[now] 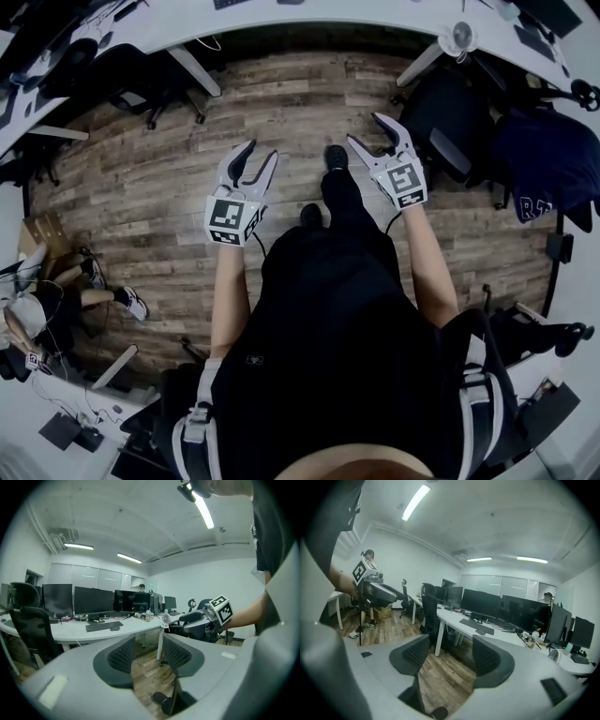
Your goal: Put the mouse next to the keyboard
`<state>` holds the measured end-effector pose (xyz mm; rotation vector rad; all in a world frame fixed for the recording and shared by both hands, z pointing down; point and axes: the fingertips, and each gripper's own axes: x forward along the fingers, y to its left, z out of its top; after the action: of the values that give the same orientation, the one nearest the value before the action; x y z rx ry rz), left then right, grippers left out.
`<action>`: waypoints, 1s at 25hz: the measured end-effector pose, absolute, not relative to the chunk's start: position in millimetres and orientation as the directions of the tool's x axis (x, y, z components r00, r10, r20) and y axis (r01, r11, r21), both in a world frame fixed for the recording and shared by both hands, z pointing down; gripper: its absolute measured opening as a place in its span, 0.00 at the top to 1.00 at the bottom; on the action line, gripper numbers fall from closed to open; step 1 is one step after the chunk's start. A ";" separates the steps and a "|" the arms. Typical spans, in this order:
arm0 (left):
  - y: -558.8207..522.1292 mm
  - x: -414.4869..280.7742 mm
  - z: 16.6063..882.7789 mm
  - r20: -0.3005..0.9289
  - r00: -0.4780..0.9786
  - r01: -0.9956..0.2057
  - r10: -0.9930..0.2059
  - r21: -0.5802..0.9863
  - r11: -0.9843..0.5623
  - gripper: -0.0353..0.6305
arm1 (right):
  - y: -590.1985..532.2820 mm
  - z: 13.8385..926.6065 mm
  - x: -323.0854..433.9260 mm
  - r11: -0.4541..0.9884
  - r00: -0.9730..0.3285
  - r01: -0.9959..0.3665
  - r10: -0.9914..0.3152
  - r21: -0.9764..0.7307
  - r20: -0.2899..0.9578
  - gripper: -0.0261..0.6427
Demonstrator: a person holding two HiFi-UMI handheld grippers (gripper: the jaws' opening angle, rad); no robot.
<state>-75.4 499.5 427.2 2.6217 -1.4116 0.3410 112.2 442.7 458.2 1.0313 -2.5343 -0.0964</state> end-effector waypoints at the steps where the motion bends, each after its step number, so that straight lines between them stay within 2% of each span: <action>1: 500.4 -77.5 428.3 0.269 0.527 -0.840 -0.806 0.019 -0.543 0.67 | 440.7 457.6 110.7 0.727 -0.650 -0.654 -0.682 0.210 0.334 0.53; 25: 446.0 -83.6 438.2 0.308 0.468 -0.872 -0.828 0.011 -0.489 0.69 | 362.0 473.8 111.2 0.748 -0.683 -0.645 -0.657 0.161 0.319 0.53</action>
<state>-83.6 446.0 438.2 2.5448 -1.4883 0.3927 111.2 362.0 473.8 1.0023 -2.5903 -0.0496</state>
